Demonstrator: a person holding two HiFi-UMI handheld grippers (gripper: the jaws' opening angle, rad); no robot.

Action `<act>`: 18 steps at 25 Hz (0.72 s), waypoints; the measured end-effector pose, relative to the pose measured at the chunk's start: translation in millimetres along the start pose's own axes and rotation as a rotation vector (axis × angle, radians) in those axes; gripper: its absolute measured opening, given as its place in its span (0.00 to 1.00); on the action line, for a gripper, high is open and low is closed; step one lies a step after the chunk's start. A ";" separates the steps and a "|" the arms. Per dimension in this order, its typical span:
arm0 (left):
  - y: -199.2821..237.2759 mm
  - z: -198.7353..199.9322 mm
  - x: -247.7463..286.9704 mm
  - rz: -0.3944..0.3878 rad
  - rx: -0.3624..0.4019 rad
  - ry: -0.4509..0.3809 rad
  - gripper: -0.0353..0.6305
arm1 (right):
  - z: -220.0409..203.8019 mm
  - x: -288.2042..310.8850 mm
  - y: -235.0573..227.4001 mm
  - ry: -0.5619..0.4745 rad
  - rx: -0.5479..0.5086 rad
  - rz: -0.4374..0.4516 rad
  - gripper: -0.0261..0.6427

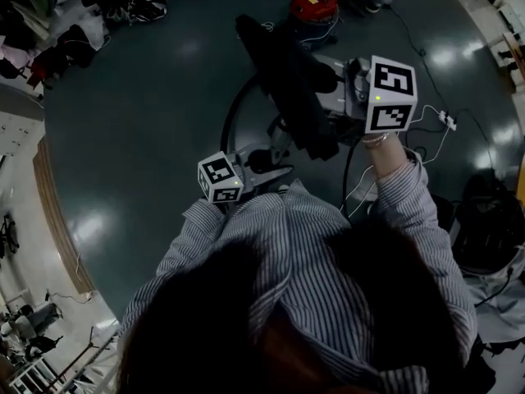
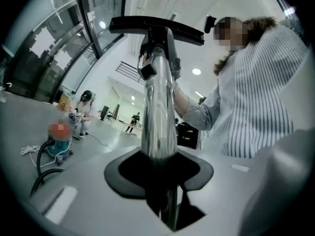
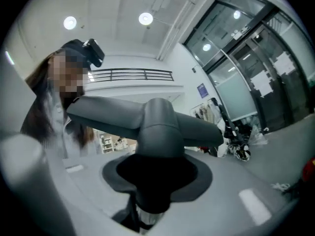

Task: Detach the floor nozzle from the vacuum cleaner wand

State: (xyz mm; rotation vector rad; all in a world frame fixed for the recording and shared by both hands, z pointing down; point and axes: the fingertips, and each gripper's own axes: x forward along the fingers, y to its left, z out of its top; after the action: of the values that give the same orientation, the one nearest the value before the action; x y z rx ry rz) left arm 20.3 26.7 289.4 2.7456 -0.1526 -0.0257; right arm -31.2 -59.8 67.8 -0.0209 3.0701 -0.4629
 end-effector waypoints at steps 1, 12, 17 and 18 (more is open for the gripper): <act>2.7 -0.5 4.1 0.039 0.001 -0.014 0.26 | -0.4 -5.2 -5.8 -0.004 0.020 -0.048 0.25; -2.6 19.5 -7.7 -0.025 0.006 -0.063 0.26 | 20.4 7.9 13.3 -0.003 -0.048 0.156 0.24; 15.4 19.3 -12.5 0.119 -0.010 -0.138 0.27 | 16.4 14.5 -14.9 0.025 0.022 -0.012 0.24; 18.7 20.2 -13.9 0.148 -0.012 -0.144 0.27 | 16.7 15.7 -21.9 0.022 0.046 -0.055 0.24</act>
State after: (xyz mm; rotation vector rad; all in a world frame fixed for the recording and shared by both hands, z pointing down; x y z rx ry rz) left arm 3.7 3.4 277.9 2.7125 -0.3939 -0.1831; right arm -46.0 -85.9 57.7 -0.1000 3.0863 -0.5396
